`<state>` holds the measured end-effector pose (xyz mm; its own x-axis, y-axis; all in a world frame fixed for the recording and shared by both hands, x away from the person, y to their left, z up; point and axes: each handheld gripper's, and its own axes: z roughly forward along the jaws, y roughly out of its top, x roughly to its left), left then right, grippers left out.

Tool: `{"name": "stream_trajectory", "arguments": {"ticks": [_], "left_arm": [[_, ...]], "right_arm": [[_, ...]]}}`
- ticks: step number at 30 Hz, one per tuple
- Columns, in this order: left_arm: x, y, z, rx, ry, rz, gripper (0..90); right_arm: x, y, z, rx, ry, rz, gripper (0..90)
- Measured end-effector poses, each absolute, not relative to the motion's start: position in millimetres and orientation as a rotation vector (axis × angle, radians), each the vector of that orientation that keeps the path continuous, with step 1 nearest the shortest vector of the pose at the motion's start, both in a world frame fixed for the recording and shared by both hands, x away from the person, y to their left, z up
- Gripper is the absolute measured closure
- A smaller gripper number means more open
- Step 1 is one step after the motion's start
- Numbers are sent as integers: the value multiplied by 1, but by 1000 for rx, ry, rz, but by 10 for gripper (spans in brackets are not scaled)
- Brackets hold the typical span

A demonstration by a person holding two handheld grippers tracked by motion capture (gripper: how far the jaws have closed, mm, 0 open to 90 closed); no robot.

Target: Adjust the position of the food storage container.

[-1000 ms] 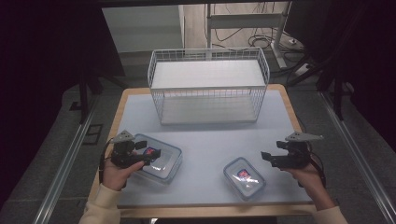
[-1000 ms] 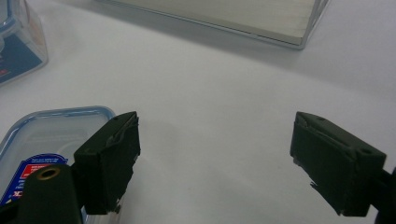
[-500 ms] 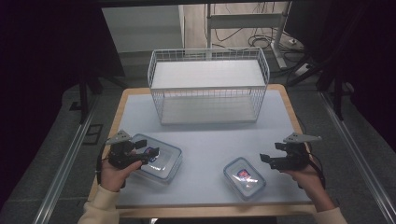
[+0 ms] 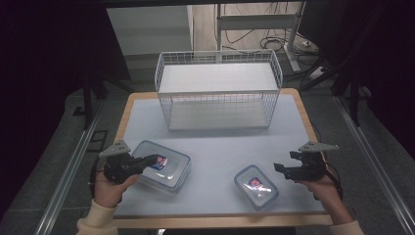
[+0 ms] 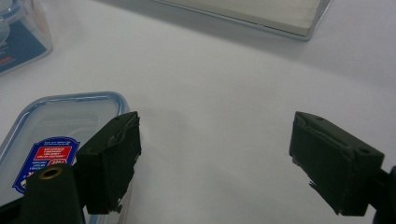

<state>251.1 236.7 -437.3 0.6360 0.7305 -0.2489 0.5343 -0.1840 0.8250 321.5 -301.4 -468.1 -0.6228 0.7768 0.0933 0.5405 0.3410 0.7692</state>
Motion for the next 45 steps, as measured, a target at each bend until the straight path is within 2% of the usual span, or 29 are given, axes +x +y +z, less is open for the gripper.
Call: {"name": "stream_trajectory", "arguments": {"ticks": [17,29,45], "left_arm": [[195,259,-477,1927,1043,158,900],[203,235,-502,2062,1023,93,900],[222,208,-511,2115,1016,107,900]], "right_arm": [[323,-298,-473,1196,2327,1132,167],[323,-299,-475,1199,2328,1113,169],[324,-300,-476,1208,2329,1099,170]]}}
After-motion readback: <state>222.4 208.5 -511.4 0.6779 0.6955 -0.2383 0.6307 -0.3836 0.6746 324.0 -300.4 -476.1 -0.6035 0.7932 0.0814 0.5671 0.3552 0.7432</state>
